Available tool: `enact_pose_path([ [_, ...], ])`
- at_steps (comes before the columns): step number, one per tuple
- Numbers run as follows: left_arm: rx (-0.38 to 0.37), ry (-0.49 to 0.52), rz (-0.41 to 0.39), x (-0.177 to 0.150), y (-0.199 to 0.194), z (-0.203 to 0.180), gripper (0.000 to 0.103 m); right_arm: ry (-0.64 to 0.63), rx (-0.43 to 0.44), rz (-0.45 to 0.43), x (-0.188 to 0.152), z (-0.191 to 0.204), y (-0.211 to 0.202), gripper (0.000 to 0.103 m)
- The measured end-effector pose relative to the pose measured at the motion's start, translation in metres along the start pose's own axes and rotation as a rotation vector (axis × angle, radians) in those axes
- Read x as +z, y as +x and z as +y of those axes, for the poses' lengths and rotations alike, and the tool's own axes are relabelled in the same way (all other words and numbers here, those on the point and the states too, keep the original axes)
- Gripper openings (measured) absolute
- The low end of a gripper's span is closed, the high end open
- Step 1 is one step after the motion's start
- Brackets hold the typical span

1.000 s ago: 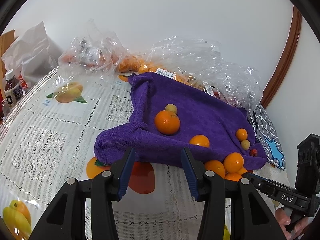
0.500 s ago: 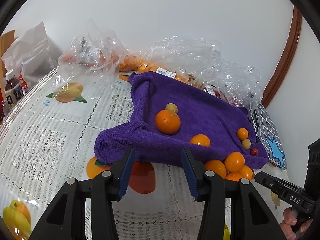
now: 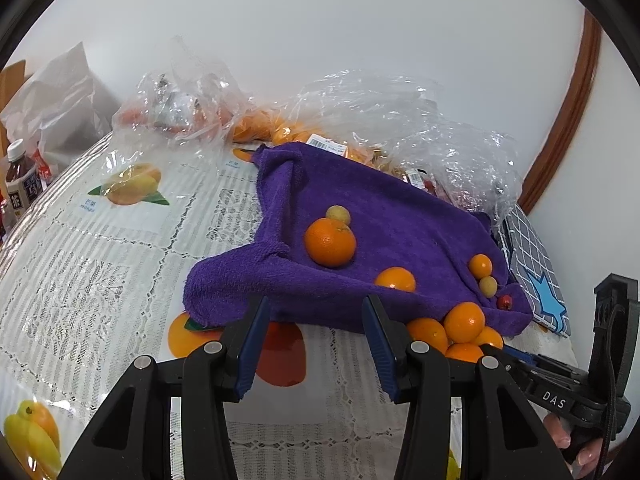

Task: Organize fruits
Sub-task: 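Grasp an orange from the tablecloth with the right gripper, then grasp a large orange with the left gripper while the right gripper holds its orange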

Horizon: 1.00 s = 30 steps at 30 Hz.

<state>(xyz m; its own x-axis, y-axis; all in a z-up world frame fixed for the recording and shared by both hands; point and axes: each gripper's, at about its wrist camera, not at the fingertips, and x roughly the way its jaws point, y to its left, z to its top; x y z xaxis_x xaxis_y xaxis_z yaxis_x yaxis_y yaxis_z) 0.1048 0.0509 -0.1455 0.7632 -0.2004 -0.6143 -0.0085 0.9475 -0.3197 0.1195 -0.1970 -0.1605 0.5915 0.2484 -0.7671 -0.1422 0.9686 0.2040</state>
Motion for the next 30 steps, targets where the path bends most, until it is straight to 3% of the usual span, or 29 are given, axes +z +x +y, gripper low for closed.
enact_pose_path([
  [6,-0.094,0.103,0.009,-0.006,-0.003,-0.02,0.046,-0.057,-0.045,-0.064,-0.006,-0.006,-0.019,0.032],
  [10,-0.157,0.188,0.071,-0.012,0.004,-0.041,0.046,-0.074,-0.089,-0.078,-0.014,-0.021,-0.03,0.032],
  [13,-0.208,0.167,0.134,-0.011,0.014,-0.049,0.046,-0.08,-0.109,-0.083,-0.02,-0.032,-0.034,0.032],
  [27,-0.125,0.212,0.234,-0.005,0.041,-0.072,0.044,-0.033,-0.044,-0.103,-0.02,-0.049,-0.04,0.032],
  [30,-0.14,0.204,0.238,-0.005,0.043,-0.07,0.04,-0.04,-0.045,-0.104,-0.02,-0.048,-0.04,0.032],
])
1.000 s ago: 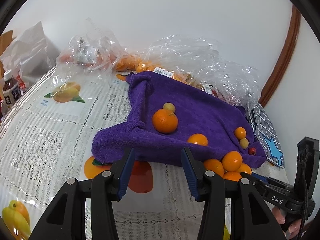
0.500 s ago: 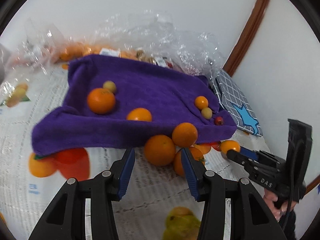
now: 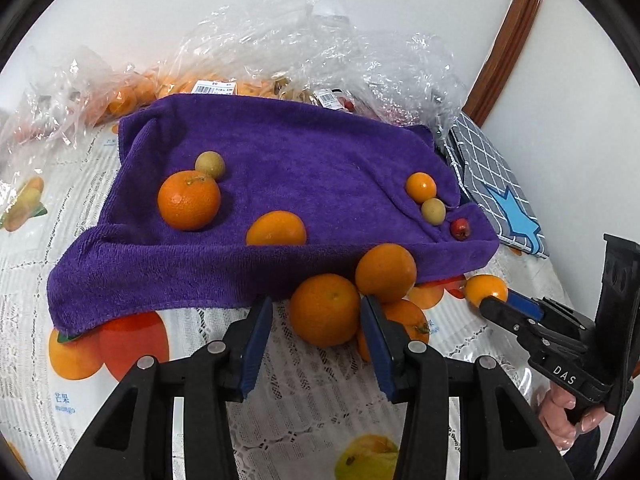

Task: Organize fruits
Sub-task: 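Grasp a large orange with the left gripper while the right gripper holds its orange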

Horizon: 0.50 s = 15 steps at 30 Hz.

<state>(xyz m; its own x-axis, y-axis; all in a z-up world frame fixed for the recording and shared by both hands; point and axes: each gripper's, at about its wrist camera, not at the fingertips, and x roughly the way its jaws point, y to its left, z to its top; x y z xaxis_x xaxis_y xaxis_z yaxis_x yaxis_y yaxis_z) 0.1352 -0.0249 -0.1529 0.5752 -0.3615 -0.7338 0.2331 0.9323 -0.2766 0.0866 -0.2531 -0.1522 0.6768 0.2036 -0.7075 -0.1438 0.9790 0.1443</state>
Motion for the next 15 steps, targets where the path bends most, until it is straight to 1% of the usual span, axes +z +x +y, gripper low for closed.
enact_pose_path([
  [2,-0.028,-0.01,0.003,-0.001,-0.001,0.002,0.033,-0.007,-0.001,0.0,0.0,0.001,0.0,0.032],
  [3,-0.031,-0.018,0.003,-0.002,-0.003,0.003,0.032,-0.007,0.0,0.001,0.0,0.002,0.0,0.032],
  [8,-0.017,-0.033,-0.032,-0.006,-0.019,0.008,0.024,0.005,0.002,-0.003,-0.001,0.0,0.0,0.032],
  [11,-0.009,-0.052,-0.036,-0.008,-0.024,0.014,0.024,0.011,0.008,-0.001,-0.001,-0.001,0.0,0.032],
  [15,-0.027,-0.055,-0.026,-0.011,-0.025,0.017,0.024,0.004,0.003,0.002,-0.001,0.0,0.001,0.032],
])
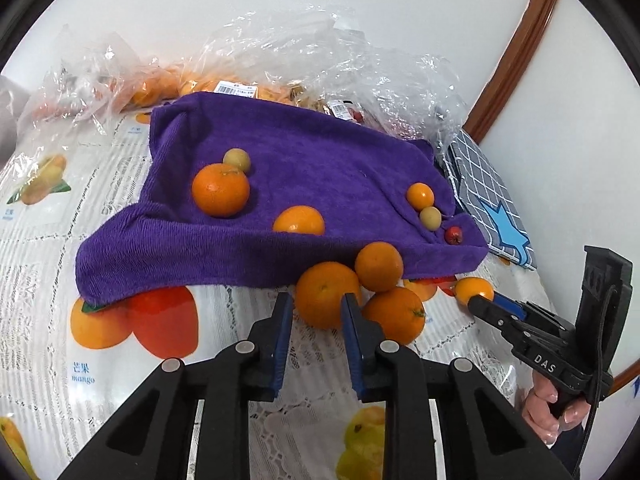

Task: Organize fruits
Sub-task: 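Grasp a large orange with the left gripper while the right gripper holds its orange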

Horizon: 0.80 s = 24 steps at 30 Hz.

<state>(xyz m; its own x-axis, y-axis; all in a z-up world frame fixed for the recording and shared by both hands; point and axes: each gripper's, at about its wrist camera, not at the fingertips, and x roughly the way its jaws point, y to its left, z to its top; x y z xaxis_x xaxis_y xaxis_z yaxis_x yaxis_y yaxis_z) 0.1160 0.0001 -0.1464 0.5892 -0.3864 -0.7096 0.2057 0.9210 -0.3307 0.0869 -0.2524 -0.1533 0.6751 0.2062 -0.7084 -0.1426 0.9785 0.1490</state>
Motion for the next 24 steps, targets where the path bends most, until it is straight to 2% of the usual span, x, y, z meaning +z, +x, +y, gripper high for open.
enact_pose_path([
  [2,-0.011,0.005,0.0,-0.001,0.001,-0.001,0.028,0.002,0.001,0.0,0.0,0.0,0.0,0.032],
  [5,-0.019,0.02,-0.001,0.002,0.005,-0.006,0.042,0.01,0.003,0.002,0.0,0.0,0.001,0.032],
  [8,-0.006,0.049,0.006,0.004,0.011,-0.011,0.045,0.01,0.004,0.003,0.0,0.0,0.001,0.032],
  [16,-0.007,0.011,0.041,0.005,0.026,-0.005,0.045,0.007,0.0,0.005,0.0,-0.001,0.002,0.032],
  [19,0.006,0.032,0.043,0.004,0.028,-0.008,0.045,0.002,-0.001,0.006,0.0,-0.001,0.003,0.032],
  [22,-0.008,0.047,0.032,0.002,0.027,-0.01,0.038,0.001,0.003,0.002,-0.001,-0.001,0.002,0.032],
  [24,-0.009,0.045,0.026,0.002,0.025,-0.009,0.037,0.002,0.009,-0.005,-0.001,-0.002,0.001,0.032],
])
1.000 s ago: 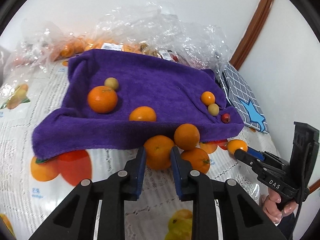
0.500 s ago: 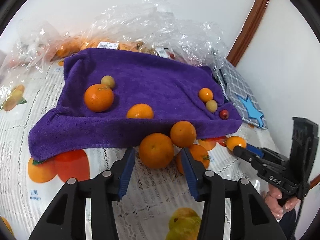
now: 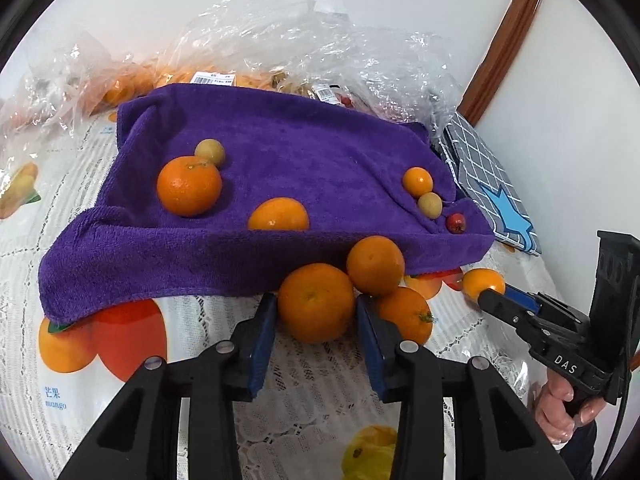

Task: Organize fruits
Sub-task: 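Grasp a large orange with the left gripper while the right gripper holds its orange, then lift both oranges and carry them over the purple towel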

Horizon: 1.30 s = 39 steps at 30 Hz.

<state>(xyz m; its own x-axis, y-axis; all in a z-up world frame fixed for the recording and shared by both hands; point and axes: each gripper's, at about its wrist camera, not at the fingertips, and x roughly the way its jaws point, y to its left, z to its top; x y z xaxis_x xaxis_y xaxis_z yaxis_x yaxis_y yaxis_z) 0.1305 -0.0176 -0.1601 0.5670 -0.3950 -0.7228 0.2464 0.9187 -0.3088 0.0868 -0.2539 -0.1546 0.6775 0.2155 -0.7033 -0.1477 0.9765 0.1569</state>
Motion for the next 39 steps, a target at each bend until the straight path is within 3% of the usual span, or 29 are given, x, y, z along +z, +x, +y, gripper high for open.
enact_pose_path([
  [9,0.027,-0.07,-0.048,-0.007,-0.017,0.018,0.037,0.02,0.028,-0.039,-0.001,-0.004,-0.008,0.032],
  [23,0.029,-0.081,-0.09,-0.011,-0.039,0.025,0.037,0.057,0.014,-0.043,0.001,-0.008,-0.015,0.032],
  [39,0.063,-0.073,-0.165,0.035,-0.067,0.024,0.037,0.012,0.017,-0.136,0.046,0.012,-0.041,0.032],
])
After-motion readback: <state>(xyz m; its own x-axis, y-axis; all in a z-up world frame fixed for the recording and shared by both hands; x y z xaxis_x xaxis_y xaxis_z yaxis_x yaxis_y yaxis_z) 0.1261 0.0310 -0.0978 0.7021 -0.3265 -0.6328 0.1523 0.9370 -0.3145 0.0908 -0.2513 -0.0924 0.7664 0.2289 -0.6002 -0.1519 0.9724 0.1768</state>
